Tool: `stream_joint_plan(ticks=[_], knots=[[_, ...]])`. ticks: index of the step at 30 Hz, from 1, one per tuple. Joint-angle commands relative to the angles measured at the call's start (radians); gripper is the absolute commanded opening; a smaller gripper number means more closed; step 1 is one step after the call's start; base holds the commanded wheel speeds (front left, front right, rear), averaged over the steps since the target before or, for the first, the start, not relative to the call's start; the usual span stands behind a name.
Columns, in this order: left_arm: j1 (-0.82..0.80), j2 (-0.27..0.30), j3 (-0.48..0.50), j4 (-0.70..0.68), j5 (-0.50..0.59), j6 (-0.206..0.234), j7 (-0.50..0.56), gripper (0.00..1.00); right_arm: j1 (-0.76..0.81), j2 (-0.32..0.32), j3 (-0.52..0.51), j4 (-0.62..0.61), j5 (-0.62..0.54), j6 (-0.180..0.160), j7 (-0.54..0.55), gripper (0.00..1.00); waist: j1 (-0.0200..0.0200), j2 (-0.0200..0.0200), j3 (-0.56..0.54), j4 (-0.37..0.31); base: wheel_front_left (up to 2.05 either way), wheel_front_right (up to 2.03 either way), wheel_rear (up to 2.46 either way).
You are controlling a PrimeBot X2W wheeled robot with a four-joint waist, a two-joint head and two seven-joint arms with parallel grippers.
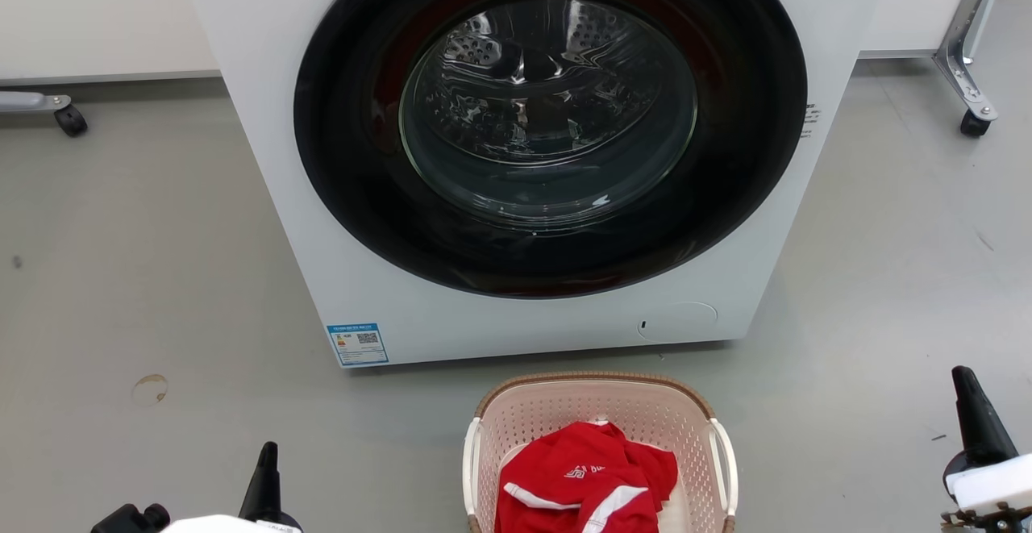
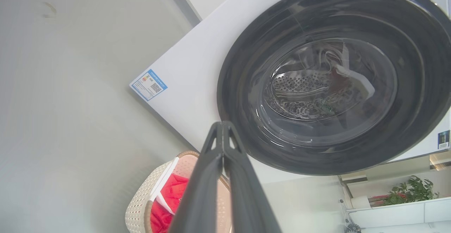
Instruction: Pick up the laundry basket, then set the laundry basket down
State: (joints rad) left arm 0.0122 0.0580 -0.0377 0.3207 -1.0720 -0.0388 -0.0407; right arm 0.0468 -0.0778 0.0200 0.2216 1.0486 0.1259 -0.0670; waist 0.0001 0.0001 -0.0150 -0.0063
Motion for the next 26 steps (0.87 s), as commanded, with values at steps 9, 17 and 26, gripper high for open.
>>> stream_joint_plan(ticks=[9,17,26], knots=[[-0.068,0.004,0.047,-0.038,-0.104,-0.022,0.028,0.00,-0.067,-0.019,-0.018,-0.013,0.114,0.003,0.034,0.00,-0.0001,-0.0001,0.003,0.001,0.00,0.00,0.00],[-0.077,0.002,0.066,-0.045,-0.182,-0.034,0.051,0.00,-0.083,-0.014,-0.034,-0.006,0.198,0.003,0.057,0.00,-0.0001,-0.0001,0.006,0.002,0.00,0.00,0.00],[-0.088,-0.001,0.088,-0.052,-0.271,-0.049,0.077,0.00,-0.100,-0.008,-0.053,0.001,0.294,0.004,0.083,0.00,-0.0001,-0.0001,0.009,0.003,0.00,0.00,0.00]])
